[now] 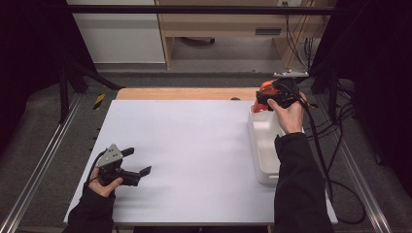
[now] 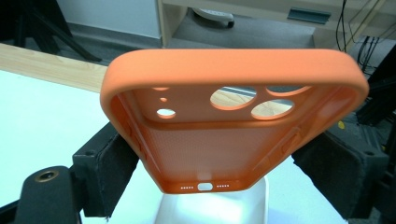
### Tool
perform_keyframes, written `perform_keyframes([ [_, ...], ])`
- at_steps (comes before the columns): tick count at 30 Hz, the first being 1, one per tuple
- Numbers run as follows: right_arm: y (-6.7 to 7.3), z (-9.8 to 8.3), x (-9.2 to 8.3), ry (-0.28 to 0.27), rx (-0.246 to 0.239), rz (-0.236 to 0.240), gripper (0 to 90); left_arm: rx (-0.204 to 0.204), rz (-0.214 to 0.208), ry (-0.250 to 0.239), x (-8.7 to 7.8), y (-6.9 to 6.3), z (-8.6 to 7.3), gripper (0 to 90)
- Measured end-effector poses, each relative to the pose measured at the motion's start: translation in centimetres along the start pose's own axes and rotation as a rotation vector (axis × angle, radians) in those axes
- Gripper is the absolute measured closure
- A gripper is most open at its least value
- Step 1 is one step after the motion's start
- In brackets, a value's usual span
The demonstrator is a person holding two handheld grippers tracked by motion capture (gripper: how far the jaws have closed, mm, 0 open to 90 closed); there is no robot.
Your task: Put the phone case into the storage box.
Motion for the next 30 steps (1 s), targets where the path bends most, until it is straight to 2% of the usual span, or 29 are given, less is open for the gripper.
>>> perform_keyframes([
  [14, -0.1, -1.1, 1.8, 0.048, 0.006, -0.057, 15.8, 0.003, -0.003, 0.0, 0.1, -0.1, 0.0, 0.5],
  [30, -0.4, -2.2, 3.3, 0.091, 0.047, -0.095, 15.7, 0.009, -0.007, 0.006, 0.1, -0.1, -0.1, 0.5],
])
Point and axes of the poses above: each handheld gripper's, and its own axes: x roughly forward along the jaws, z roughly out of its top, y roughly to its left, the point moved 6 cm from there along x, roughly forward along the jaws, and after that the axes turned 12 degrees about -y, right-handed, at the moved point
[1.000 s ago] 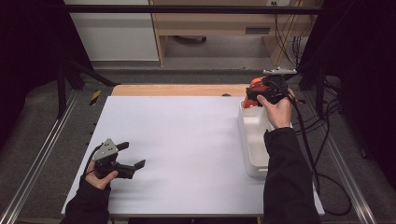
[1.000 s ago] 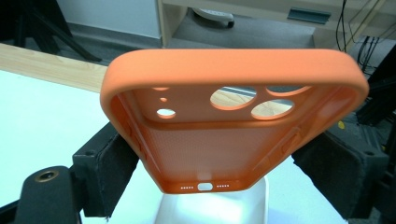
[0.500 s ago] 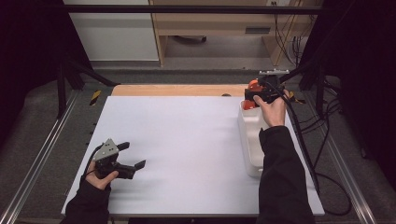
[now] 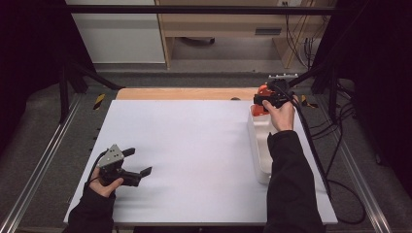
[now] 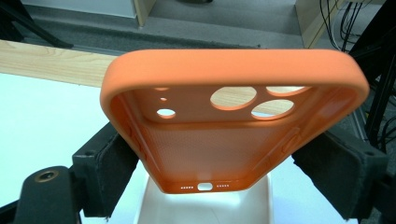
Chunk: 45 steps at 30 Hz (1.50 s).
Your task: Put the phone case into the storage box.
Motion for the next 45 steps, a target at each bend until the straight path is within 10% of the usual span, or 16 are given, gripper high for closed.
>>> perform_keyframes([
  [45, -0.1, -4.4, 3.7, 0.103, 0.039, -0.05, 15.5, 0.009, -0.006, 0.013, 0.2, -0.1, -0.2, 0.5],
])
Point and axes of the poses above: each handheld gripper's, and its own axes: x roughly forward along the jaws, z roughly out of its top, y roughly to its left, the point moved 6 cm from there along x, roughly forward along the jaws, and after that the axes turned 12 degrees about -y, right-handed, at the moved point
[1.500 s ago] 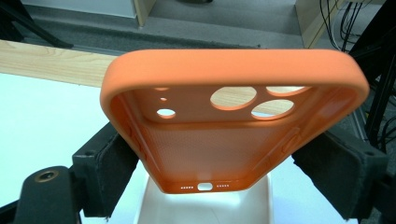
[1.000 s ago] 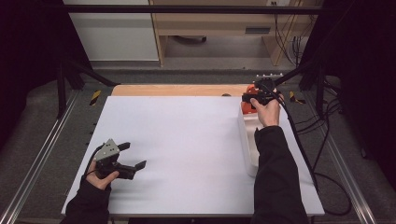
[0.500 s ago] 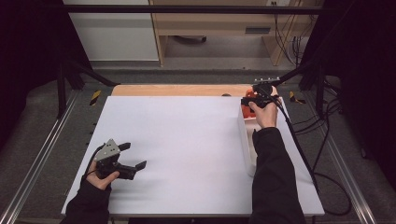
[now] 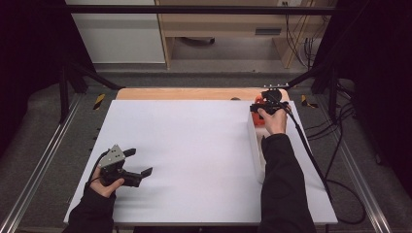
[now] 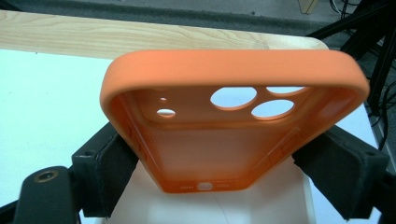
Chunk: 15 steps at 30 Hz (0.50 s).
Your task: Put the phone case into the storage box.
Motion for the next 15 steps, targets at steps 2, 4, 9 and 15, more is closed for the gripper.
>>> perform_keyframes([
  [2, 0.01, -0.08, 0.09, 0.003, -0.002, -0.001, 15.5, 0.001, 0.0, 0.0, 0.01, -0.01, 0.0, 0.5],
  [4, 0.05, -0.1, 0.17, -0.001, -0.002, -0.002, 15.5, 0.001, 0.0, 0.0, 0.0, 0.01, 0.0, 0.5],
  [9, 0.11, -0.09, 0.24, -0.005, -0.003, -0.005, 15.5, 0.001, 0.0, 0.001, 0.01, 0.0, -0.02, 0.5],
  [15, 0.13, -0.09, 0.23, -0.004, -0.005, -0.001, 15.3, 0.0, -0.001, 0.001, 0.02, -0.02, -0.02, 0.5],
])
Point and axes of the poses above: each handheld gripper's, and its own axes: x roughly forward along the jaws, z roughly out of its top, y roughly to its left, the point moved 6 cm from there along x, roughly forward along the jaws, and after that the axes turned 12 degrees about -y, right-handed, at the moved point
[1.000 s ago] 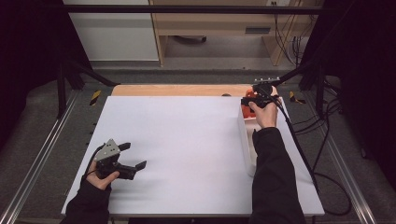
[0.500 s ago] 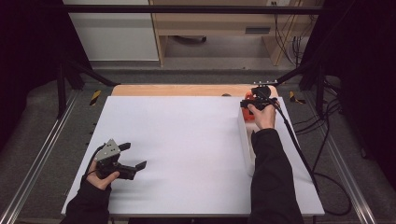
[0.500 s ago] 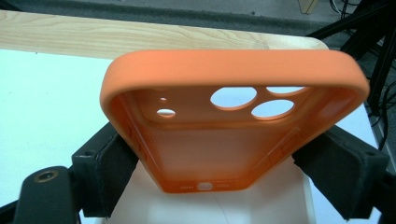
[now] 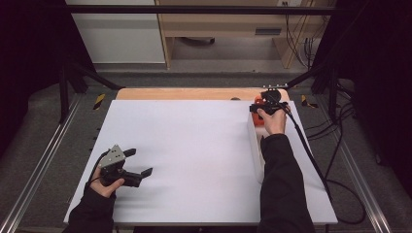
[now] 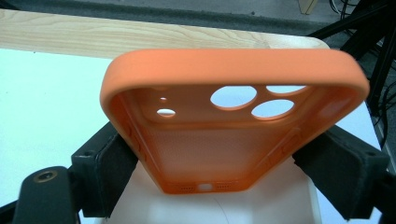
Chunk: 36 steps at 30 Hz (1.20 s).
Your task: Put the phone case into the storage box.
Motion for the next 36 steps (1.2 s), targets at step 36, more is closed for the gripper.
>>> perform_keyframes([
  [36, 0.5, 1.4, -5.1, -0.141, -0.011, 0.147, 0.6, 0.007, -0.006, 0.0, 0.1, -0.2, 0.0, 0.5],
])
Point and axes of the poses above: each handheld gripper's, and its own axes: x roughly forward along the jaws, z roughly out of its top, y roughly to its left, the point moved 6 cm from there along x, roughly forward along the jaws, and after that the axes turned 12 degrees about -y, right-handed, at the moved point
